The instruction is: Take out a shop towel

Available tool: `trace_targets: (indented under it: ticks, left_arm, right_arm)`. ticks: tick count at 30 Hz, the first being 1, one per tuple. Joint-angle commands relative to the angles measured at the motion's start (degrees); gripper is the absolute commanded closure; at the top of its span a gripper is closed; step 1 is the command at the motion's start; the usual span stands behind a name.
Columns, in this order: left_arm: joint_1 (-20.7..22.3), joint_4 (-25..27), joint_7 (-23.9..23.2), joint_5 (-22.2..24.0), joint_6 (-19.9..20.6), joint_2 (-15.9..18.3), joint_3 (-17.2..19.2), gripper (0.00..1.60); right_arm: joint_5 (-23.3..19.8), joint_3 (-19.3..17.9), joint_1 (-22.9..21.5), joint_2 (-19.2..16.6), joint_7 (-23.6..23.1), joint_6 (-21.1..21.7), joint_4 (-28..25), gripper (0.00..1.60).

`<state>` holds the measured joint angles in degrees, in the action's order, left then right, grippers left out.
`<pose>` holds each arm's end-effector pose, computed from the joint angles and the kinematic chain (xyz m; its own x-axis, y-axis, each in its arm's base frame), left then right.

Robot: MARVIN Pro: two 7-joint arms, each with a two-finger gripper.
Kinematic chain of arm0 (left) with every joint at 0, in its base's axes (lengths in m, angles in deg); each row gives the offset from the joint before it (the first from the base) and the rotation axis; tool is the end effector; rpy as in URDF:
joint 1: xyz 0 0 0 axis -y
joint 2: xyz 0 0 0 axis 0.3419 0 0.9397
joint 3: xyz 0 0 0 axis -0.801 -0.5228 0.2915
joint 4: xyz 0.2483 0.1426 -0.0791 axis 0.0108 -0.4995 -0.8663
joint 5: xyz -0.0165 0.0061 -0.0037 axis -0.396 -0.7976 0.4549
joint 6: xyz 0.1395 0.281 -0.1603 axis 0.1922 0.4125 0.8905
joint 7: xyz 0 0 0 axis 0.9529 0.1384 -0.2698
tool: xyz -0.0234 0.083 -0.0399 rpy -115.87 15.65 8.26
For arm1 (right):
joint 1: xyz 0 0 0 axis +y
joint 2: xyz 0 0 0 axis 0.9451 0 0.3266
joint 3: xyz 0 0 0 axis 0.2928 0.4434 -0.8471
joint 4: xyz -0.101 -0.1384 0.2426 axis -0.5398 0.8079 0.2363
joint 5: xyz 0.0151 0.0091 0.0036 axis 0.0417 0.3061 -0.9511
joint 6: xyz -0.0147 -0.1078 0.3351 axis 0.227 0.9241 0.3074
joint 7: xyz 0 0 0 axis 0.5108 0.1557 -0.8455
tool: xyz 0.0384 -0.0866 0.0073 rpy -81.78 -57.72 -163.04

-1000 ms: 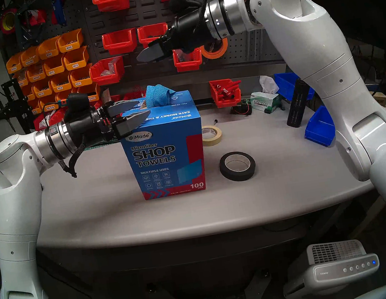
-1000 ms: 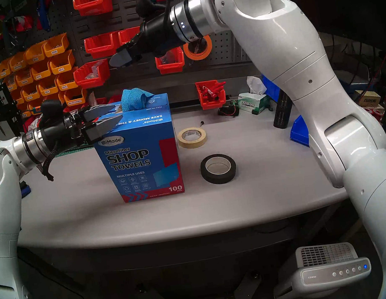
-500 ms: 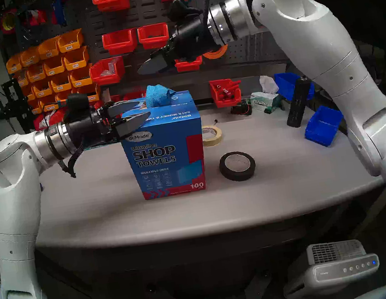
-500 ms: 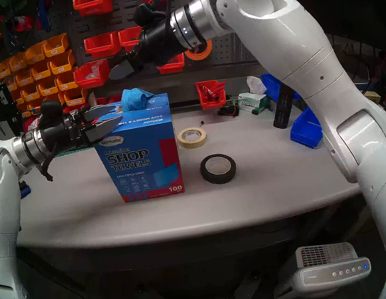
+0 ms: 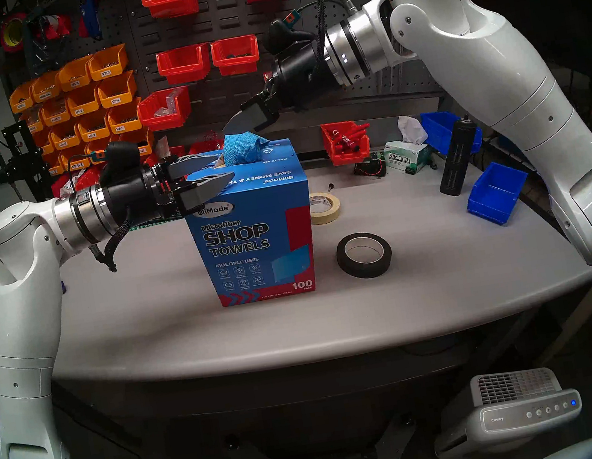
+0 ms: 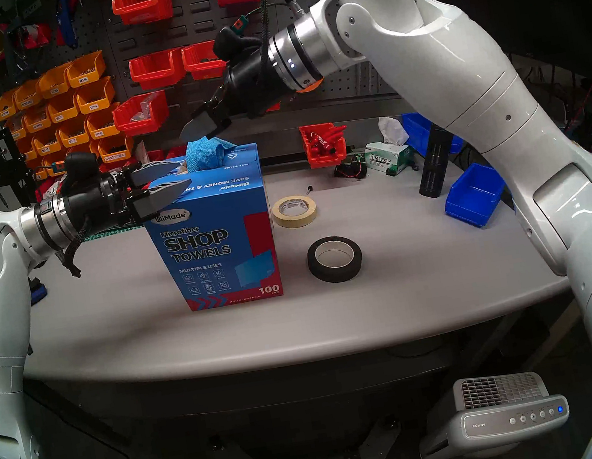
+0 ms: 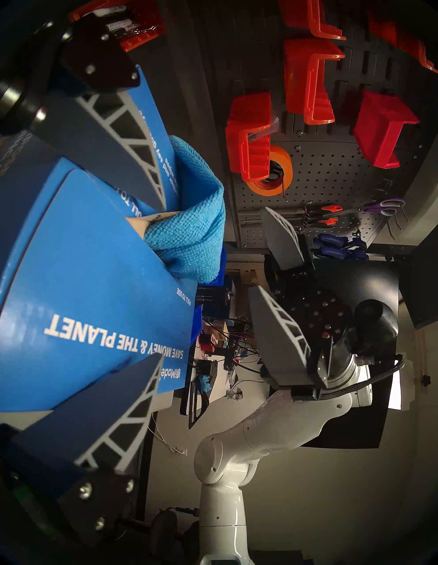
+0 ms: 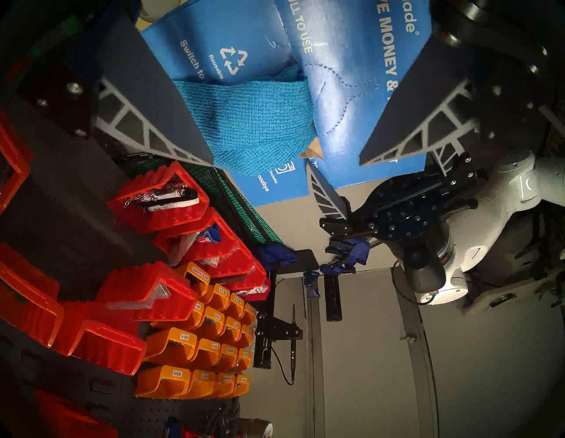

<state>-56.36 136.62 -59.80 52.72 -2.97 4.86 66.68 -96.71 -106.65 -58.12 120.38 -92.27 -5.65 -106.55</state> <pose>0.4124 0.1034 -0.0361 0.0040 0.0236 0.9997 -0.9021 -0.4313 0.0138 0.4860 0.1341 0.1066 0.0815 0.4520 0.8883 0.9663 -0.2541 0.0407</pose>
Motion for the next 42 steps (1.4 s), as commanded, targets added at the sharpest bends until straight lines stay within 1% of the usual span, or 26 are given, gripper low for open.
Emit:
trace_targets:
  ticks: [1, 9, 10, 18, 33, 42]
  left_arm:
    - [0.38, 0.31, 0.36, -0.12, -0.09, -0.13, -0.08, 0.0]
    - [0.34, 0.39, 0.53, 0.02, 0.02, 0.06, 0.03, 0.0]
    - [0.2, 0.52, 0.72, 0.08, -0.02, 0.05, 0.15, 0.0]
    - [0.07, 0.66, 0.83, 0.12, 0.01, 0.02, 0.3, 0.0]
    - [-0.99, 1.55, 1.33, 0.31, 0.39, -0.06, 1.02, 0.0]
    - [-1.62, 2.16, 1.63, 0.32, 0.4, -0.26, 0.94, 0.0]
  right_arm:
    - [-2.57, 0.58, -4.05, -1.47, 1.39, -0.17, 0.17, 0.0]
    - [-4.37, 2.32, -5.01, -1.92, 2.98, -0.17, 0.9, 0.0]
    - [-5.71, 3.87, -5.85, -2.05, 3.8, -0.17, 1.58, 0.0]
    - [-6.04, 4.27, -5.83, -1.59, 3.86, -0.17, 2.16, 0.0]
    - [-6.32, 6.73, -5.97, 0.33, 4.54, -0.17, 4.6, 0.0]
    - [-6.83, 7.5, -5.62, 0.41, 4.85, -0.17, 4.73, 0.0]
